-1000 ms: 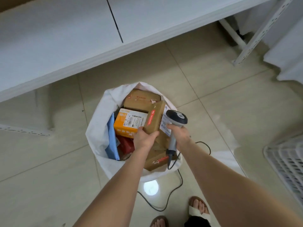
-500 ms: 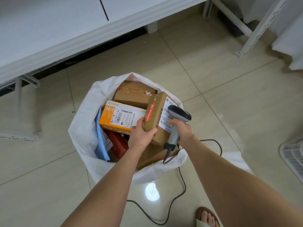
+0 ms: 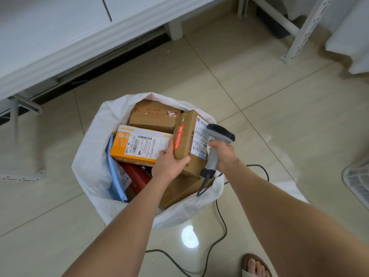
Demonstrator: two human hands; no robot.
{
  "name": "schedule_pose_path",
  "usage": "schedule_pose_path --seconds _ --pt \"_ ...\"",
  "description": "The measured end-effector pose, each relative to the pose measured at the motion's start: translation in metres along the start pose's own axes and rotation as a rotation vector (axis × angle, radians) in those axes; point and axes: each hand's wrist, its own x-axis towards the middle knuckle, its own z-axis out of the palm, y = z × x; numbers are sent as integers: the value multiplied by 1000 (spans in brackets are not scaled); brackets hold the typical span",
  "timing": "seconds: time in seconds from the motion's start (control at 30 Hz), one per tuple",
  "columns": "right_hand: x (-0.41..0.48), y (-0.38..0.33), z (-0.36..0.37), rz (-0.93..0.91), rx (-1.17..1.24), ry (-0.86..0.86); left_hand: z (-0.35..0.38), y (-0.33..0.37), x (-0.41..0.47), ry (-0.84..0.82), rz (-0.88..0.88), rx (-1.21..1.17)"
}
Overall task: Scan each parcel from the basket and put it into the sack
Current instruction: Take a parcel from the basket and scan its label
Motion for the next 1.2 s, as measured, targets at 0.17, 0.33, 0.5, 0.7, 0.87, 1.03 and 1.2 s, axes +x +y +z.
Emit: schedule_pose_path --seconds 0.17,0.33,0.5,0.7,0.87,1.03,1.2 --pt "-30 -12 -10 26 69 33 -15 5 -17 6 -67 65" --pt "-70 -31 -18 26 134 -92 -32 27 -26 16 -147 138" --pt "-87 -53 -18 79 158 -268 -34 70 -22 138 -102 191" --pt "-74 -61 -19 72 283 -192 7 63 -19 -52 223 326" --pt "-72 -63 -24 52 250 -88 4 74 0 -282 123 226" --pt "-103 -80 -24 17 183 -37 -39 100 -27 -139 129 220" --pt "-175 -111 -26 -42 97 8 -107 139 -73 -52 171 218"
